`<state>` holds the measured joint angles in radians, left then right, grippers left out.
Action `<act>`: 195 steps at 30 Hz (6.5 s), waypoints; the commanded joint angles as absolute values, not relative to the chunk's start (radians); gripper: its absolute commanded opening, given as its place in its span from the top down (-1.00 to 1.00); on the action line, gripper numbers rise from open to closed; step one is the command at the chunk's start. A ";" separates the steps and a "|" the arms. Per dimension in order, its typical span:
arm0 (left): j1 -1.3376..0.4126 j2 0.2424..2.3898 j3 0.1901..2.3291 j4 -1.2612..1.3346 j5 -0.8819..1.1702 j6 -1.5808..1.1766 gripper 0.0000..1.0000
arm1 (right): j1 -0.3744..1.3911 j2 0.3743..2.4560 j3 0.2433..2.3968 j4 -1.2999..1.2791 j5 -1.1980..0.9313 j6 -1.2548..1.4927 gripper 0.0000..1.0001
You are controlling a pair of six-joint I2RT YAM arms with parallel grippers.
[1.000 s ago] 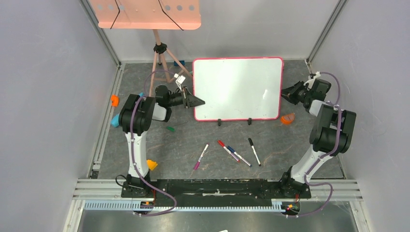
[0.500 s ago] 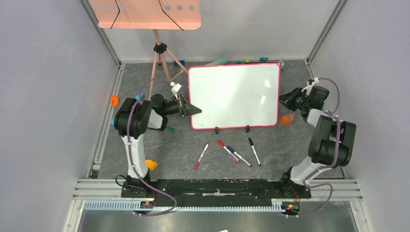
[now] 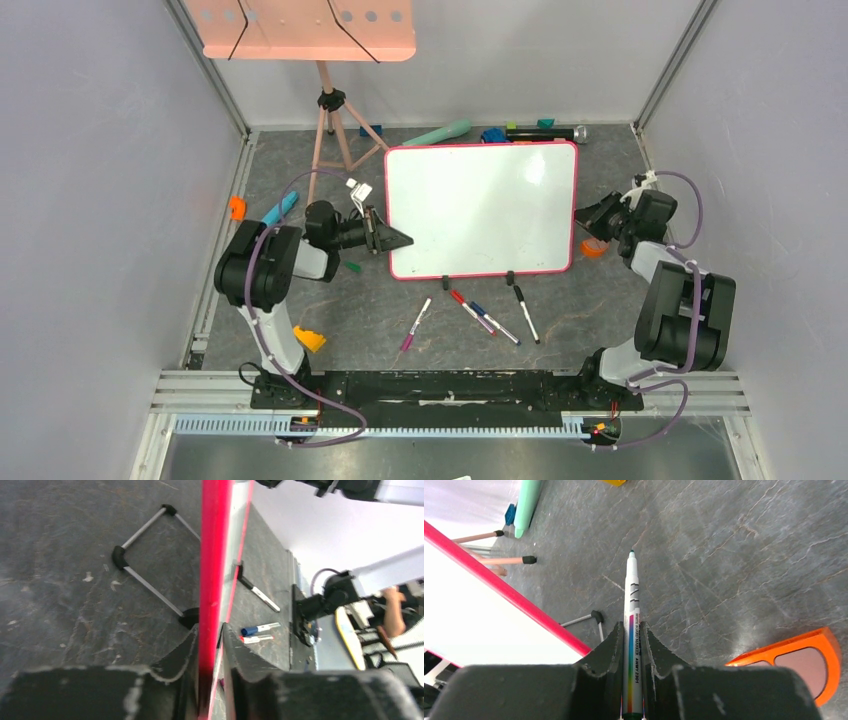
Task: Write a sentence on the whiteboard
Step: Move the whiteboard to the center of the board, then adjust the whiteboard at the center of the board.
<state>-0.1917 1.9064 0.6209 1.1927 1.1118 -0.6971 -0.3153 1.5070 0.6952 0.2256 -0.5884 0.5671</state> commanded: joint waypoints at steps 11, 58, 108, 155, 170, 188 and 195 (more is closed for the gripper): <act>-0.242 1.817 0.654 0.827 0.870 -0.376 -0.11 | -0.250 1.464 0.703 0.198 -0.697 0.603 1.00; -0.189 1.430 0.231 1.224 0.524 -0.264 -0.99 | -0.272 0.909 0.570 0.077 -0.327 0.600 1.00; -0.032 2.026 0.649 1.557 1.131 -0.747 -0.99 | -0.166 0.775 0.706 0.035 -0.319 0.548 1.00; -0.108 2.396 1.141 1.557 1.357 -1.082 -0.99 | -0.110 0.817 0.754 0.027 -0.274 0.494 1.00; -0.066 2.271 1.019 1.557 1.310 -1.049 -0.99 | -0.098 0.825 0.765 0.024 -0.273 0.497 1.00; -0.066 2.182 0.913 1.557 1.326 -0.927 -0.91 | -0.094 0.856 0.823 0.003 -0.249 0.469 1.00; -0.068 2.154 0.887 1.557 1.341 -0.873 -0.99 | -0.094 0.871 0.842 0.010 -0.248 0.471 1.00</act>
